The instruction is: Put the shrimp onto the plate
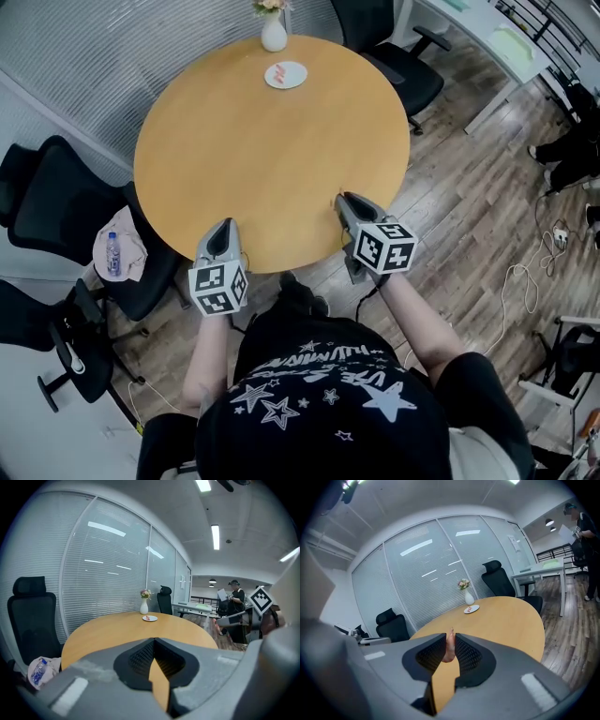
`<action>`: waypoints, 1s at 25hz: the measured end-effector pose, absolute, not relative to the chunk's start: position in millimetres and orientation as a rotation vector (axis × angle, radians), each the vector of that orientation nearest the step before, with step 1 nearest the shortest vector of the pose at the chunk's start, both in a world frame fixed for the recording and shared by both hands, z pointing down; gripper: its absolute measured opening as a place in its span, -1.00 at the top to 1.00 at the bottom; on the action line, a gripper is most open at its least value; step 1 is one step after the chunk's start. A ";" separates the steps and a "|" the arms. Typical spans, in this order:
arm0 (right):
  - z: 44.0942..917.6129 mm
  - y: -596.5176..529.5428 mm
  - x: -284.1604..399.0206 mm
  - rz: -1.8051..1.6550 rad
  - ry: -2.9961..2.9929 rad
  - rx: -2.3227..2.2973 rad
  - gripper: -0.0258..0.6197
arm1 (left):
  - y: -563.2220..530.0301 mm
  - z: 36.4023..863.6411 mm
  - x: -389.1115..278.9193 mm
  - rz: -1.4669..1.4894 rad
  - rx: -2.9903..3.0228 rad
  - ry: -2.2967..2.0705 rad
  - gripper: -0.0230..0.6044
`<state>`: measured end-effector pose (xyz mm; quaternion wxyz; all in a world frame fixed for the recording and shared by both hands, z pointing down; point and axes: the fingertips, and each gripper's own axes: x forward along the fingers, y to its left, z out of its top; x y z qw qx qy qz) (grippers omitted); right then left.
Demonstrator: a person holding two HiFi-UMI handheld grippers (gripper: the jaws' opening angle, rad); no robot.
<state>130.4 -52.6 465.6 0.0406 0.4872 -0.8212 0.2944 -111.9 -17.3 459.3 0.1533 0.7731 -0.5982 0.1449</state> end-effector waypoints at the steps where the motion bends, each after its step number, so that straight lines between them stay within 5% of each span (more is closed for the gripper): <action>1: 464.0 -58.1 130.1 0.901 -2.513 1.494 0.73 | -24.8 460.3 -112.0 0.413 2.217 -1.708 0.92; 25: 441.1 -262.0 122.4 0.762 -2.396 1.471 0.73 | -217.1 451.8 -129.1 0.398 2.346 -1.627 0.92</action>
